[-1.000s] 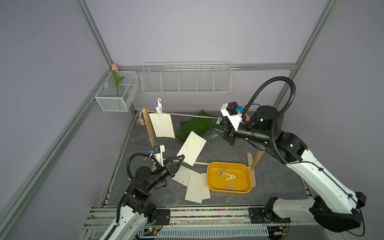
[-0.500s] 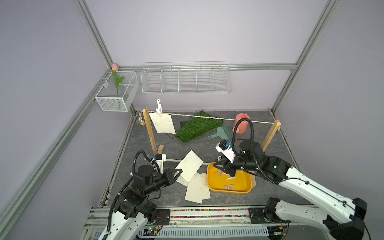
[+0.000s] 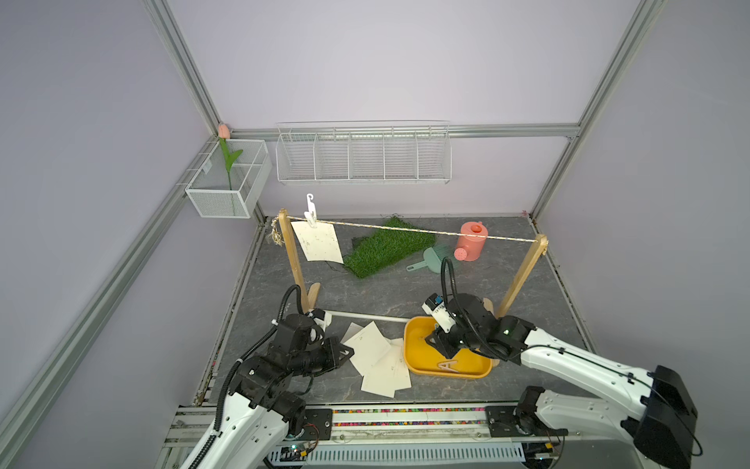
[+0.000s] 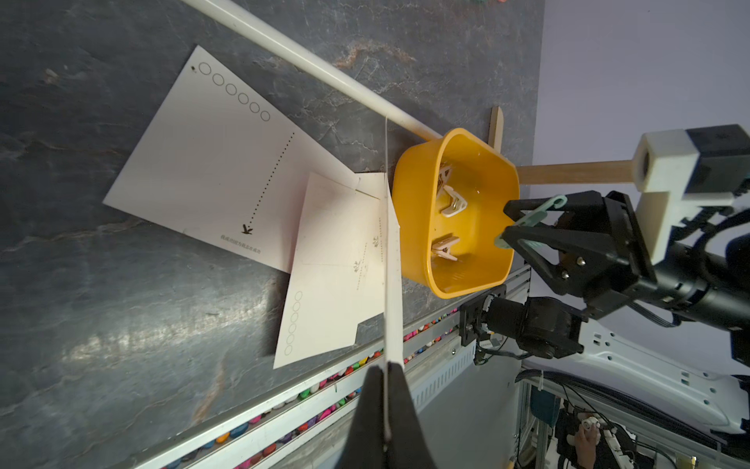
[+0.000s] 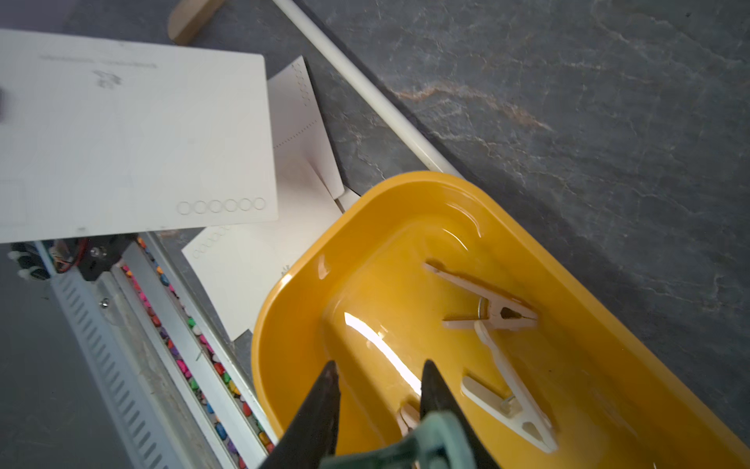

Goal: Remove the postcards from the strings
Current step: Place the clamp in the storage box.

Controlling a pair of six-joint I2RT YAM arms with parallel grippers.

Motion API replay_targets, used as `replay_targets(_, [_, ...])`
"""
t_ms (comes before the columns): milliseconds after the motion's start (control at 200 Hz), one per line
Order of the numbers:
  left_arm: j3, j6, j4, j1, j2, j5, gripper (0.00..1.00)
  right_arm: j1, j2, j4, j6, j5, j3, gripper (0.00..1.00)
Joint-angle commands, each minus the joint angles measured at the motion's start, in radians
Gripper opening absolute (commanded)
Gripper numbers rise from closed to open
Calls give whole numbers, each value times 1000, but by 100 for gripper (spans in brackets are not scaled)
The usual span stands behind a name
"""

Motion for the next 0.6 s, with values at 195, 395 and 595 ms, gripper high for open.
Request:
replay_targets(195, [145, 152, -195, -5, 122, 16, 0, 8, 64, -6, 54, 106, -5, 64])
replay_targets(395, [226, 203, -329, -4, 182, -51, 0, 7, 54, 1, 36, 136, 4, 72])
replay_targets(595, [224, 199, -338, -5, 230, -78, 0, 7, 18, 13, 16, 154, -6, 72])
